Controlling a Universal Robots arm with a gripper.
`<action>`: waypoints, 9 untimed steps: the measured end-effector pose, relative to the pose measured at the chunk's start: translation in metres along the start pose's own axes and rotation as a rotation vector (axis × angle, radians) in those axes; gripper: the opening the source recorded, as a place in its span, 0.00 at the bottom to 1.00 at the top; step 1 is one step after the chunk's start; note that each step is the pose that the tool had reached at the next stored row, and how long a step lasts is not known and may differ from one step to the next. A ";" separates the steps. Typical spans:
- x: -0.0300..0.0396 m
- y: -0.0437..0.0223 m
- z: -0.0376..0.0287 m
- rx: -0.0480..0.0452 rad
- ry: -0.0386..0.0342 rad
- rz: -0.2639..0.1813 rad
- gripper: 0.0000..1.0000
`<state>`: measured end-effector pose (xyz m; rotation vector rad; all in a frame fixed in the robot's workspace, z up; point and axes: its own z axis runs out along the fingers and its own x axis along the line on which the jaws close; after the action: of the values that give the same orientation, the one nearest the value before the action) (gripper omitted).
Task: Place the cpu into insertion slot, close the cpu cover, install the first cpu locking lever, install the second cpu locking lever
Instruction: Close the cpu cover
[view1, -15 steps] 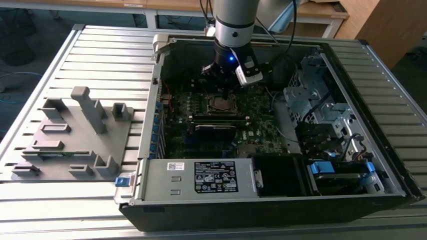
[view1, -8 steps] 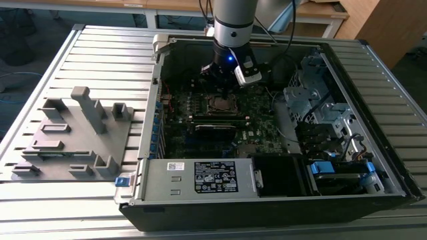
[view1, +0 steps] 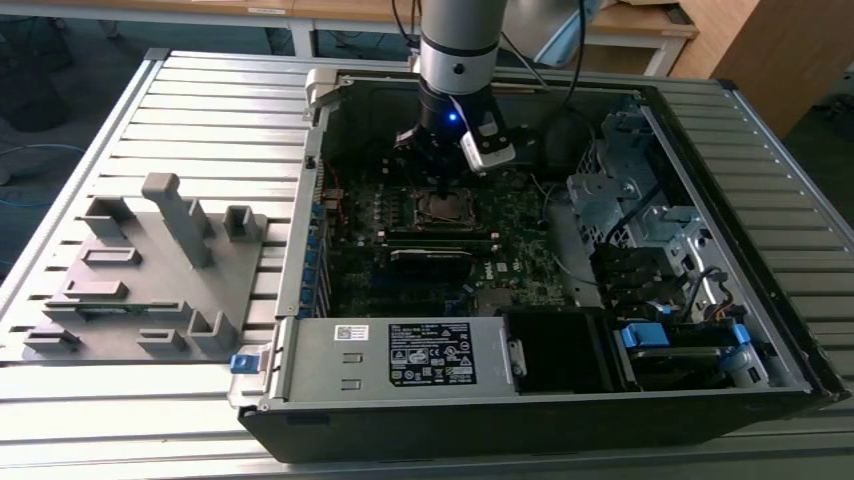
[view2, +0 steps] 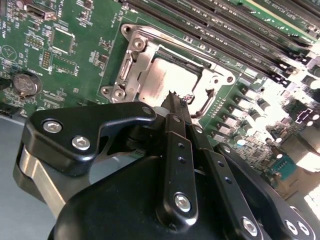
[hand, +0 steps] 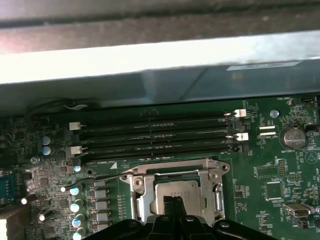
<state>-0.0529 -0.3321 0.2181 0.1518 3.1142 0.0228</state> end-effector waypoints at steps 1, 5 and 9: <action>0.0009 -0.0001 0.0001 0.0000 0.0000 0.000 0.10; 0.0044 -0.0005 0.0010 0.0002 0.0001 0.000 0.10; 0.0065 -0.0007 0.0021 0.0002 0.0002 0.000 0.10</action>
<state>-0.0594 -0.3322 0.2158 0.1519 3.1144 0.0225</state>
